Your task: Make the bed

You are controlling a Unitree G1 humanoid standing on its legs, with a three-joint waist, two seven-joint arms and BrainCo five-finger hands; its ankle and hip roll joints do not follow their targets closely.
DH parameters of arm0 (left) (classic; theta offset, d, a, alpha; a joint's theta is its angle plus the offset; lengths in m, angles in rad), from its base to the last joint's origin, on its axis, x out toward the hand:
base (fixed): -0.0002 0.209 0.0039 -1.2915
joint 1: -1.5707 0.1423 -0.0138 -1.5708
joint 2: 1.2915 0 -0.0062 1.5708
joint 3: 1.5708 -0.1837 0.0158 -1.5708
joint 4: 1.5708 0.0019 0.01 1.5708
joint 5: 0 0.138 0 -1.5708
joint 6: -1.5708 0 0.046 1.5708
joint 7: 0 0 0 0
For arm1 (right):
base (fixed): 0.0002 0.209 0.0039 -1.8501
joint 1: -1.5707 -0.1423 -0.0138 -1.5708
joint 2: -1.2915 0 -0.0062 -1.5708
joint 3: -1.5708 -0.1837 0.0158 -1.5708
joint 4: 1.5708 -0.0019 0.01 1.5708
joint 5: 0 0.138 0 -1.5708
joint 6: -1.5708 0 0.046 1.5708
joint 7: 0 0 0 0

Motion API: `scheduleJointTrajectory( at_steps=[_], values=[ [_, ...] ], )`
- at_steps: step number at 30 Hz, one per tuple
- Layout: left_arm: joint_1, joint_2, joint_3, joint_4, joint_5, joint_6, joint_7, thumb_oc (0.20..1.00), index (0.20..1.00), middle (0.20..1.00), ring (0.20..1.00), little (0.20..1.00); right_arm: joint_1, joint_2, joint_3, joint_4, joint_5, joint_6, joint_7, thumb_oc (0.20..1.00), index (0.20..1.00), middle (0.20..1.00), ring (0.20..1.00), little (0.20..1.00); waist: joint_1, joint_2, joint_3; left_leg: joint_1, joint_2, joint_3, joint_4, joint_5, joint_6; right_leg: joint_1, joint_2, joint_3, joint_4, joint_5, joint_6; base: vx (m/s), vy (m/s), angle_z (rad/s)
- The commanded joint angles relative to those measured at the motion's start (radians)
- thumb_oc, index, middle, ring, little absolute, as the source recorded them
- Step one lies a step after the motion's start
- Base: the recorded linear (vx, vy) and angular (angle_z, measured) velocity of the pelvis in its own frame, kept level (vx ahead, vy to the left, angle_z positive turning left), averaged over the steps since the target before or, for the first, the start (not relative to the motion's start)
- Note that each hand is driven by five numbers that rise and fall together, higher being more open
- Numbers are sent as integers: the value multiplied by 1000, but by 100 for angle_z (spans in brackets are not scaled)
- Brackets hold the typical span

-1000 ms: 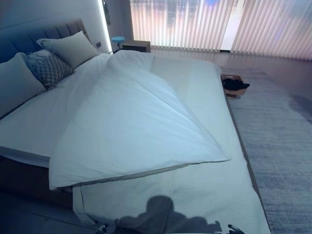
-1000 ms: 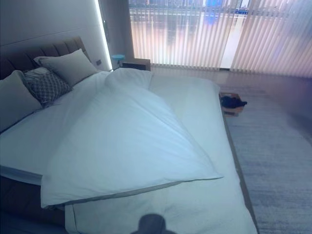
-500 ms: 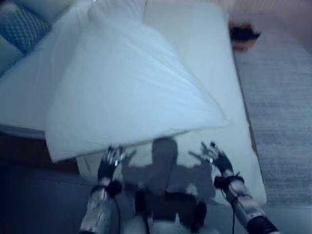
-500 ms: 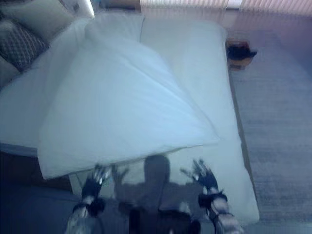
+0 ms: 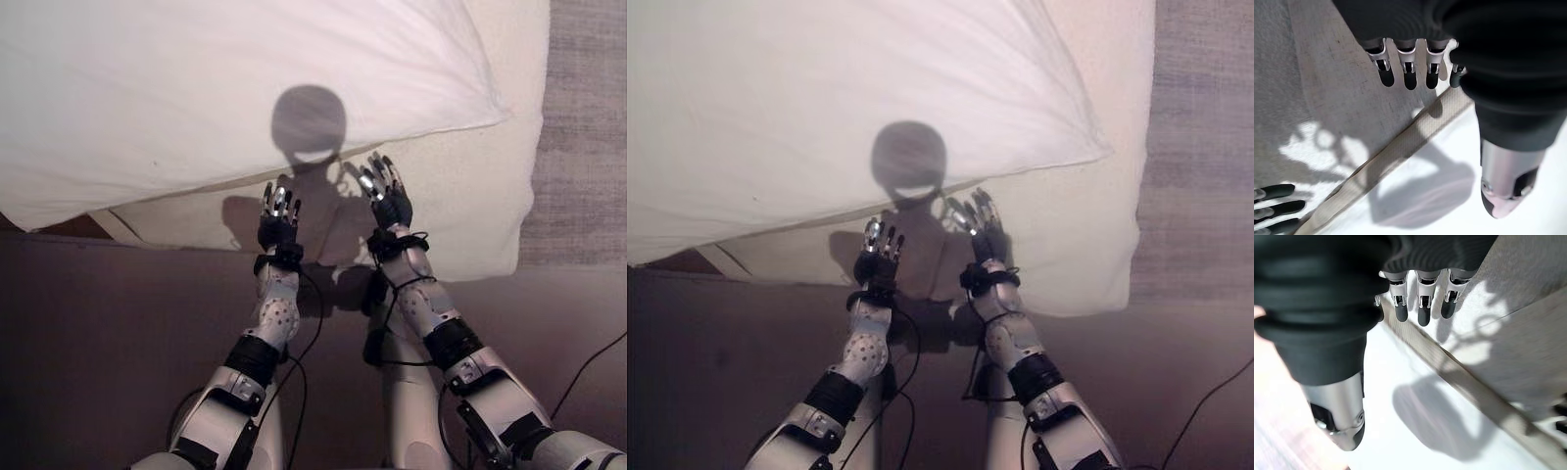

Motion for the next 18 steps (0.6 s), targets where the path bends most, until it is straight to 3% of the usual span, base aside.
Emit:
scheduleJointTrajectory(
  at_steps=[1,12,18],
  values=[
    [-38,6,-27,-44,-25,-37,24,1000,1000,1000,1000,1000,-17,23,-8,-36,150,-78,11,1000,1000,1000,1000,1000,11,-19,-25,-73,-29,-42,123,-135,-28,-40,-15,-58,8,2,66,16,-46,8],
    [-115,-9,-63,-54,-65,-51,31,1000,1000,1000,1000,1000,-166,40,-47,90,360,-108,58,1000,1000,1000,1000,1000,40,-1,-25,-160,-39,-71,134,-134,-24,-124,-23,-88,42,-13,65,22,-27,9],
    [-125,-2,-97,-60,-46,-44,-20,1000,1000,1000,1000,1000,-227,-5,-50,88,434,-97,191,1000,1000,1000,1000,1000,56,12,-25,-177,-50,-84,117,-124,-20,-151,-24,-97,51,-18,67,10,-5,4]
  ],
)
